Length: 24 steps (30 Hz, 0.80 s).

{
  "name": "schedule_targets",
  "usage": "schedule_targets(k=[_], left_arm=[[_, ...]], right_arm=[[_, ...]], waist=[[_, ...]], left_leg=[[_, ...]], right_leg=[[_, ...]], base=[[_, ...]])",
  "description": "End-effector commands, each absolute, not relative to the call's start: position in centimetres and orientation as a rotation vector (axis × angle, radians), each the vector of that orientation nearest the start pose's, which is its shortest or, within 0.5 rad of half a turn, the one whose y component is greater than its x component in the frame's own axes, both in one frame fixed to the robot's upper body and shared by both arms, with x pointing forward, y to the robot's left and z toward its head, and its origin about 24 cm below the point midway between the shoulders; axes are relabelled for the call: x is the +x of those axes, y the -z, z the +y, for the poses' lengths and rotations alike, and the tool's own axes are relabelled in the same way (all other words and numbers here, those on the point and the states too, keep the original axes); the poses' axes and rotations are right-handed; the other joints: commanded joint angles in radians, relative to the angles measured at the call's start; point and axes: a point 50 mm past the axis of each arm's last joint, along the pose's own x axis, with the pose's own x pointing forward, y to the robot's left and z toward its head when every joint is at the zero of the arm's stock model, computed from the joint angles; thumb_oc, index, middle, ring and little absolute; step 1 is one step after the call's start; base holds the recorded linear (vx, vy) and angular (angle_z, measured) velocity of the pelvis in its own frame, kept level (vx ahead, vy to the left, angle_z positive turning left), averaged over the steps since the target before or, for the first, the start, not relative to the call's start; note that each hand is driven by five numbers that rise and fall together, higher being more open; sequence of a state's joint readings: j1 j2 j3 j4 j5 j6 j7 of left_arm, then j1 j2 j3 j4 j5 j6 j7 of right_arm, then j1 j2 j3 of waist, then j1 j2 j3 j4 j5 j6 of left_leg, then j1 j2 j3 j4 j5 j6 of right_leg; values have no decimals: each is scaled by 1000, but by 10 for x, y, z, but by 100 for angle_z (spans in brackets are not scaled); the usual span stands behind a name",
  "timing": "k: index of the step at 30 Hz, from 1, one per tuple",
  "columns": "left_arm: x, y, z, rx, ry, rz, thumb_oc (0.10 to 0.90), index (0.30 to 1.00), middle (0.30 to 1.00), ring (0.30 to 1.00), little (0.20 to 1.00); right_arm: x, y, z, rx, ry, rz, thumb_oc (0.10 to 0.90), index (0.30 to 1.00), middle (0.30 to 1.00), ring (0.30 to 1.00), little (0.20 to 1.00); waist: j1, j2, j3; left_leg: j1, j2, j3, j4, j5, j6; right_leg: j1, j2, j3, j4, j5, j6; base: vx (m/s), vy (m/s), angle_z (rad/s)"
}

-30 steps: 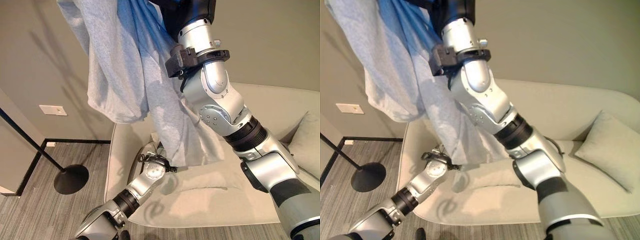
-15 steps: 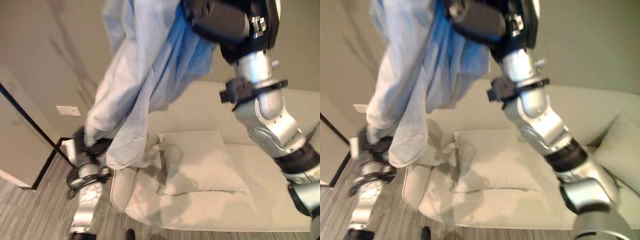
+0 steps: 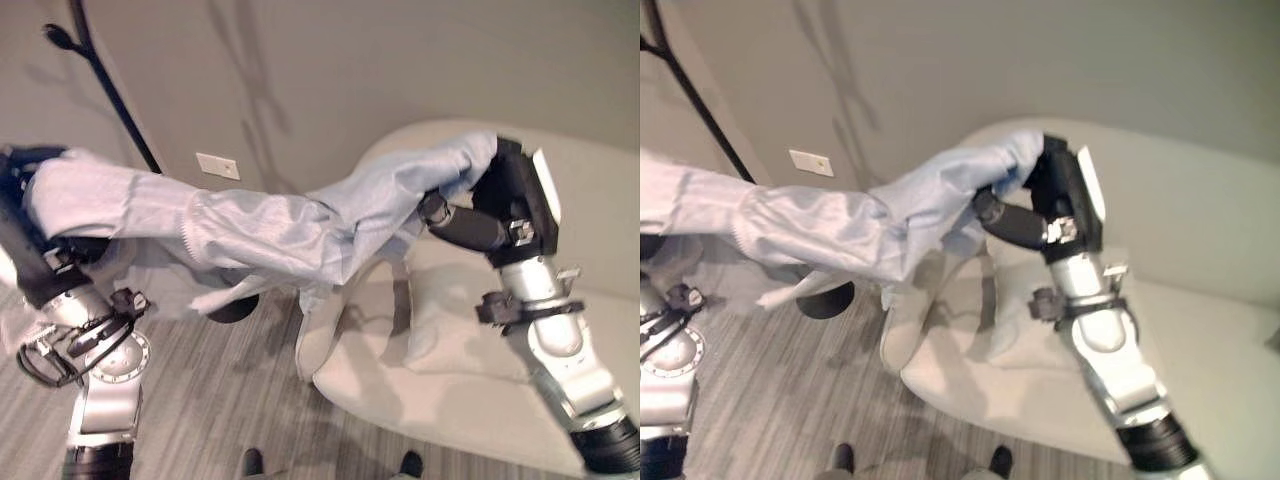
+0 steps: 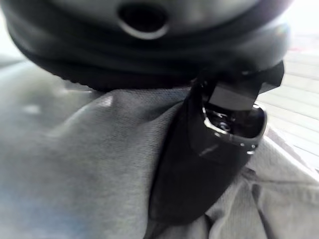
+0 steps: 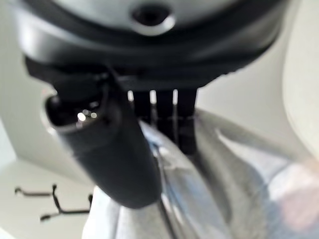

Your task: Hang the clothes on the sofa on the clothes rack.

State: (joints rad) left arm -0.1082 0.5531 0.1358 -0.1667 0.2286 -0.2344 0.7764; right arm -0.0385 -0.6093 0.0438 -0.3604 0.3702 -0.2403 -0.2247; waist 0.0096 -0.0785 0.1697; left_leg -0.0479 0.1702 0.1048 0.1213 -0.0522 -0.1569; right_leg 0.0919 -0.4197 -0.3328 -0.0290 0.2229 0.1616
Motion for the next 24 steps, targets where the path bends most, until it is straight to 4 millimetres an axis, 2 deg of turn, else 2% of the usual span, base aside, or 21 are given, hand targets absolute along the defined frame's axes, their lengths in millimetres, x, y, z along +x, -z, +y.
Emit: schedule_targets(k=[1, 3, 4, 5, 6, 7, 8, 9, 11, 12, 13, 14, 15, 16, 17, 18, 20, 23, 24], left_arm=[[230, -207, 240, 532, -692, -1027, 400, 300, 300, 300, 300], [227, -210, 236, 598, -669, -1065, 400, 300, 300, 300, 300], [224, -213, 238, 608, -693, -1083, 400, 300, 300, 300, 300], [224, -213, 238, 611, -694, -1085, 400, 300, 300, 300, 300], [218, -211, 243, 653, -762, -1103, 400, 300, 300, 300, 300], [216, -211, 245, 661, -795, -1111, 400, 300, 300, 300, 300], [216, -211, 245, 664, -797, -1111, 400, 300, 300, 300, 300], [213, -210, 247, 666, -838, -1117, 400, 300, 300, 300, 300], [208, -211, 254, 730, -900, -1128, 400, 300, 300, 300, 300], [206, -212, 257, 748, -926, -1131, 400, 300, 300, 300, 300], [206, -212, 257, 748, -927, -1130, 400, 300, 300, 300, 300], [204, -212, 261, 758, -954, -1124, 400, 300, 300, 300, 300], [203, -212, 265, 750, -988, -1119, 400, 300, 300, 300, 300], [205, -208, 266, 724, -1010, -1101, 400, 300, 300, 300, 300], [205, -208, 266, 723, -1010, -1101, 400, 300, 300, 300, 300], [209, -207, 264, 733, -1000, -1096, 400, 300, 300, 300, 300], [210, -198, 260, 713, -963, -1056, 400, 300, 300, 300, 300], [206, -190, 256, 675, -917, -1010, 400, 300, 300, 300, 300], [206, -190, 255, 686, -882, -1011, 400, 300, 300, 300, 300]], right_arm=[[221, -218, -224, -324, 173, -865, 400, 300, 300, 300, 300], [218, -208, -225, -343, 263, -850, 400, 300, 300, 300, 300], [216, -207, -225, -350, 304, -860, 400, 300, 300, 300, 300], [216, -206, -224, -351, 307, -860, 400, 300, 300, 300, 300], [213, -205, -219, -364, 363, -900, 400, 300, 300, 300, 300], [211, -205, -218, -363, 384, -906, 400, 300, 300, 300, 300], [211, -204, -217, -363, 383, -906, 400, 300, 300, 300, 300], [208, -204, -219, -387, 430, -916, 400, 300, 300, 300, 300], [206, -215, -220, -415, 459, -994, 400, 300, 300, 300, 300], [205, -218, -218, -410, 454, -1022, 400, 300, 300, 300, 300], [206, -218, -218, -410, 453, -1022, 400, 300, 300, 300, 300], [206, -221, -218, -412, 461, -1039, 400, 300, 300, 300, 300], [207, -222, -218, -415, 473, -1052, 400, 300, 300, 300, 300], [207, -224, -220, -420, 488, -1068, 400, 300, 300, 300, 300], [207, -224, -220, -421, 488, -1069, 400, 300, 300, 300, 300], [207, -226, -221, -442, 496, -1087, 400, 300, 300, 300, 300], [204, -223, -222, -408, 491, -1067, 400, 300, 300, 300, 300], [205, -221, -222, -411, 477, -1049, 400, 300, 300, 300, 300], [206, -221, -219, -376, 445, -1050, 400, 300, 300, 300, 300]], waist=[[-16, 66, -153], [-15, 48, -142], [-14, 50, -138], [-14, 44, -137], [-7, 54, -126], [-15, 57, -124], [-16, 55, -123], [-33, 51, -122], [-21, 57, -120], [-16, 63, -120], [-15, 63, -121], [-11, 59, -122], [-13, 43, -121], [-25, 20, -123], [-21, 20, -123], [-25, 2, -126], [-22, -16, -138], [-7, -12, -168], [0, -6, -171]], left_leg=[[119, 123, 2, -124, -5, -33], [133, 46, 8, -141, -28, 11], [142, 23, 15, -147, -34, 26], [144, 16, 16, -149, -32, 30], [176, -30, 41, -167, -39, 65], [187, -54, 39, -180, -40, 85], [192, -55, 40, -186, -38, 85], [203, -95, 29, -204, -35, 120], [203, -128, 47, -207, -31, 154], [200, -130, 57, -207, -30, 158], [199, -129, 57, -207, -31, 157], [195, -139, 61, -207, -23, 162], [186, -156, 56, -204, -12, 160], [186, -180, 50, -201, -12, 165], [187, -179, 55, -201, -13, 164], [174, -195, 52, -191, -12, 161], [173, -207, 39, -182, -26, 153], [157, -202, 57, -150, -41, 146], [132, -196, 73, -79, -58, 133]], right_leg=[[-69, -115, -50, 138, -4, 100], [-74, -195, -69, 170, 151, 100], [-81, -217, -86, 180, 202, 100], [-81, -223, -85, 175, 211, 100], [-84, -252, -135, 185, 243, 100], [-92, -233, -124, 206, 210, 100], [-96, -236, -120, 217, 202, 100], [-115, -138, -65, 247, 94, 83], [-148, -15, -91, 307, -54, 48], [-170, 43, -116, 340, -120, 23], [-172, 44, -115, 342, -122, 22], [-183, 103, -137, 349, -166, 2], [-207, 213, -121, 337, -219, -25], [-219, 287, -71, 317, -241, -41], [-220, 290, -67, 315, -241, -43], [-199, 316, -38, 257, -258, -68], [-140, 342, 7, 169, -271, -93], [-90, 348, 18, 73, -241, -87], [-58, 350, 25, 28, -241, -86]], base=[[-68, 498, 119], [-42, 468, 86], [-23, 302, 36], [-37, 493, 5], [-24, 507, -16], [-16, 492, -21], [1, 449, -2], [-34, 453, 19], [-51, 473, 27], [-24, 186, 13], [-36, 116, -2], [-47, 121, -28], [-57, 192, -38], [-30, 119, -10], [-18, 71, 3], [0, 0, 0], [45, -33, -16], [35, -39, -8], [16, -29, -10]])
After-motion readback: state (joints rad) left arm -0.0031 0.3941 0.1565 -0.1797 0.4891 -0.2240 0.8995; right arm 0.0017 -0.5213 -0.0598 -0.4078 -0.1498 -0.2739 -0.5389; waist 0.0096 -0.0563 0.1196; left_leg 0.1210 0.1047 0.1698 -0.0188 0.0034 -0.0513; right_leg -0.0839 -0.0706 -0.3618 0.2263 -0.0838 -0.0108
